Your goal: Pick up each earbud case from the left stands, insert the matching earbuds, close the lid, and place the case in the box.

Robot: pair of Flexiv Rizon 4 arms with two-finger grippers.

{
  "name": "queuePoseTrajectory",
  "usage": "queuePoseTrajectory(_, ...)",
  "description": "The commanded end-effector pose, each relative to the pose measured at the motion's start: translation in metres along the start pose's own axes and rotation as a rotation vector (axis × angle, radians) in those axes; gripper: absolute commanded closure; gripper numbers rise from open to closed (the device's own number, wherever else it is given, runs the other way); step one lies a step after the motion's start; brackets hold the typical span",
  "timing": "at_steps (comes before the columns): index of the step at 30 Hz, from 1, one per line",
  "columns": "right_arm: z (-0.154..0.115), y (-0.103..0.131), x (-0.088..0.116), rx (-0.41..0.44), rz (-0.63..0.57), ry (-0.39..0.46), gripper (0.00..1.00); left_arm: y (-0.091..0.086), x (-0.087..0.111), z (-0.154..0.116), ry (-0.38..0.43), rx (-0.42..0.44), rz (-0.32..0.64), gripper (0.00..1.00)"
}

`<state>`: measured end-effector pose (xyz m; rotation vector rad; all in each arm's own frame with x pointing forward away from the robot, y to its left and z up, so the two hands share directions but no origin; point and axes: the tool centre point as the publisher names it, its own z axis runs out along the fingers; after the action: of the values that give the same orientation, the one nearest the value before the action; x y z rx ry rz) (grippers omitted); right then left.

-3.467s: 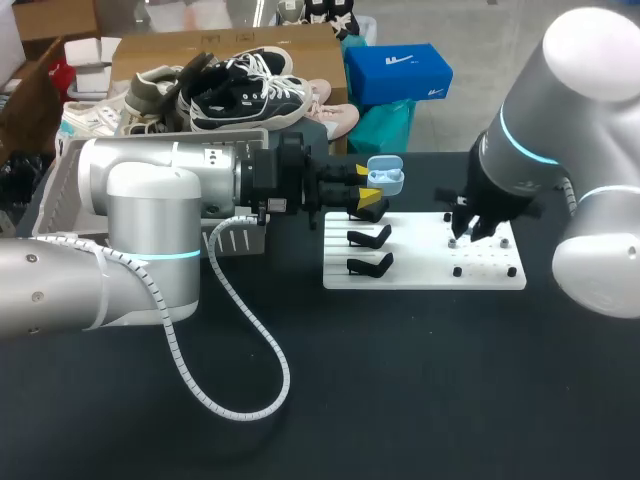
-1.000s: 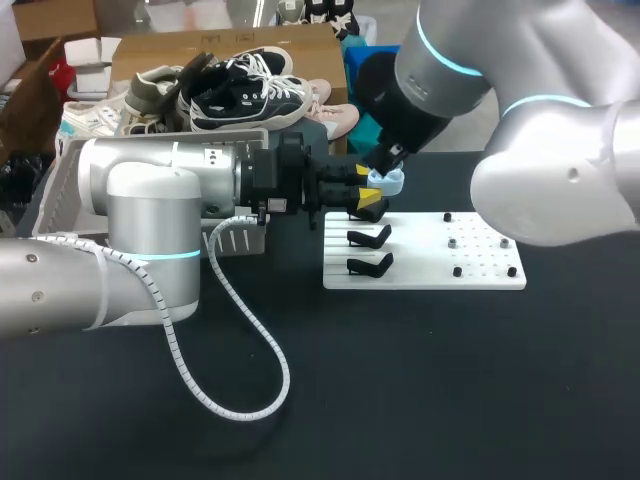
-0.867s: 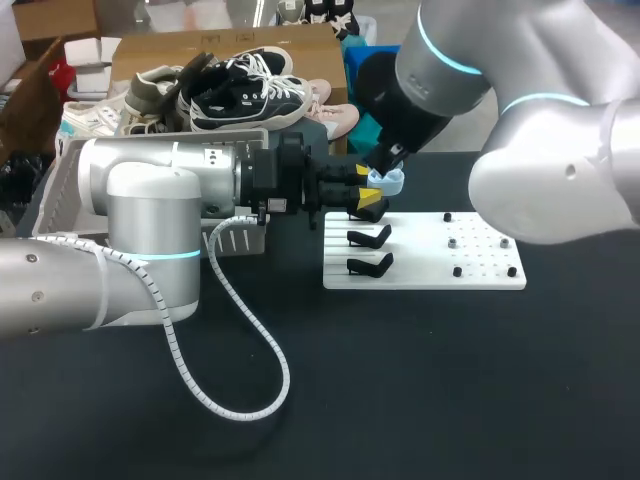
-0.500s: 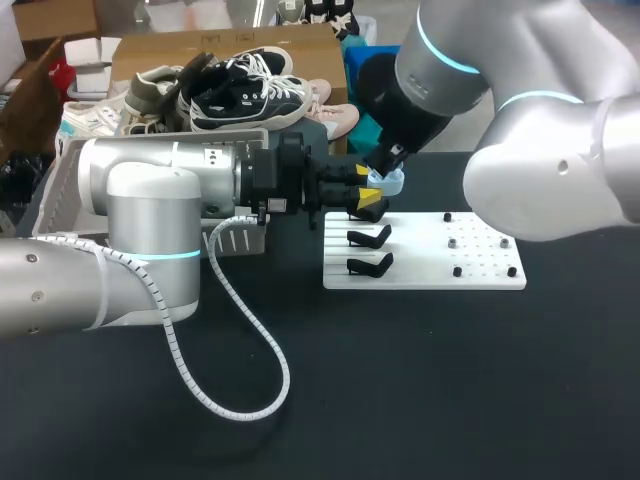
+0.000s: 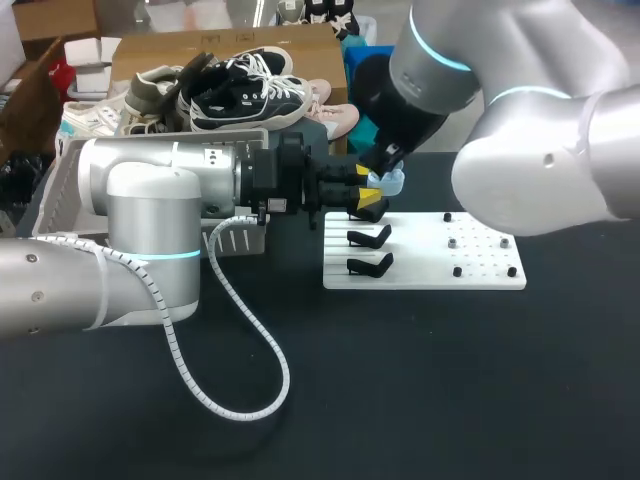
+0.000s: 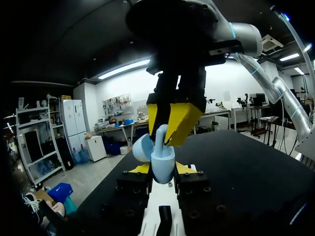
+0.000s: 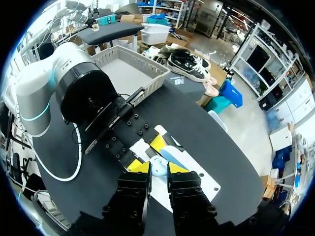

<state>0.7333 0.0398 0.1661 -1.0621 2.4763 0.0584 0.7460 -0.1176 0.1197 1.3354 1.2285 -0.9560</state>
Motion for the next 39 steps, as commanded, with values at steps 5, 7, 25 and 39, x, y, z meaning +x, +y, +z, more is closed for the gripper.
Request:
queuePoseTrajectory(5, 0.0059, 0.0005, -0.0027, -0.009, 0.007, 0.008, 1.0, -0.0008, 0.0002, -0.0001, -0.001, -0.003, 0.001, 1.0)
queuePoseTrajectory(7, 0.007, 0.0007, -0.003, -0.01, 0.009, 0.01, 1.0, -0.0008, 0.0002, -0.0001, -0.001, -0.003, 0.001, 1.0)
queuePoseTrajectory(25, 0.0058, 0.004, -0.0006, 0.003, 0.009, 0.01, 0.76, -0.0008, 0.0002, -0.0001, -0.001, -0.003, 0.001, 1.0)
queuePoseTrajectory(39, 0.0057, 0.004, 0.0008, 0.008, 0.011, 0.008, 0.69, -0.0008, 0.0002, -0.0001, -0.001, -0.003, 0.001, 1.0)
